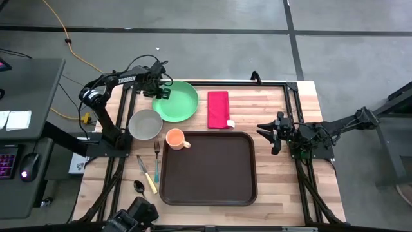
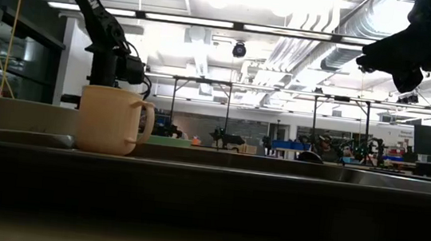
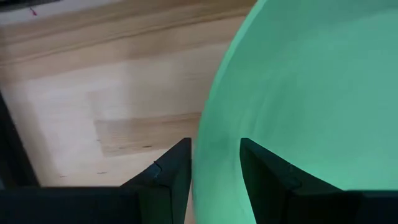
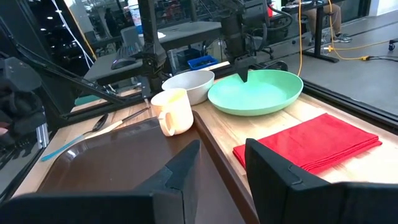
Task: Set up tray
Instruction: Put the green plate on the black serving tray to the bottom right of the orange mug
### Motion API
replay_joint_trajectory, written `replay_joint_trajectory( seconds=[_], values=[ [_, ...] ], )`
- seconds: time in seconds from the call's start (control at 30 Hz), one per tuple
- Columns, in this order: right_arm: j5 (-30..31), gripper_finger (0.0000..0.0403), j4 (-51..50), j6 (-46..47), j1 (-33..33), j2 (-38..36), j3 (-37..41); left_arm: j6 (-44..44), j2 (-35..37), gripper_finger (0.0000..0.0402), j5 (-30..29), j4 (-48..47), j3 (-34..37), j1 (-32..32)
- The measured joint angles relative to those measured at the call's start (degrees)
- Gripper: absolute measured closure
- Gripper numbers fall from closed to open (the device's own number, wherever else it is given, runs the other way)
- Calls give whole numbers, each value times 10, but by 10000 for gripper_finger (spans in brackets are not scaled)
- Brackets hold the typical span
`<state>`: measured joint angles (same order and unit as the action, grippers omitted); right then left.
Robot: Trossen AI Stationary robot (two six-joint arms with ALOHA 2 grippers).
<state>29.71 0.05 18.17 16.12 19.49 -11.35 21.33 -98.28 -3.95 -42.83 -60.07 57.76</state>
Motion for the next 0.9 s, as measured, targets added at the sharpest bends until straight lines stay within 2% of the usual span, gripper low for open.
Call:
replay_joint_trajectory(
  seconds=[0.27,0.7,0.9],
  values=[
    [1,300,1,0,0,0,0,0,0,241,-2,-1,0,0],
    [2,299,1,21,0,0,0,-1,1,336,-17,3,0,0],
    [1,299,0,26,0,0,0,-4,1,351,-10,28,0,0]
  ],
)
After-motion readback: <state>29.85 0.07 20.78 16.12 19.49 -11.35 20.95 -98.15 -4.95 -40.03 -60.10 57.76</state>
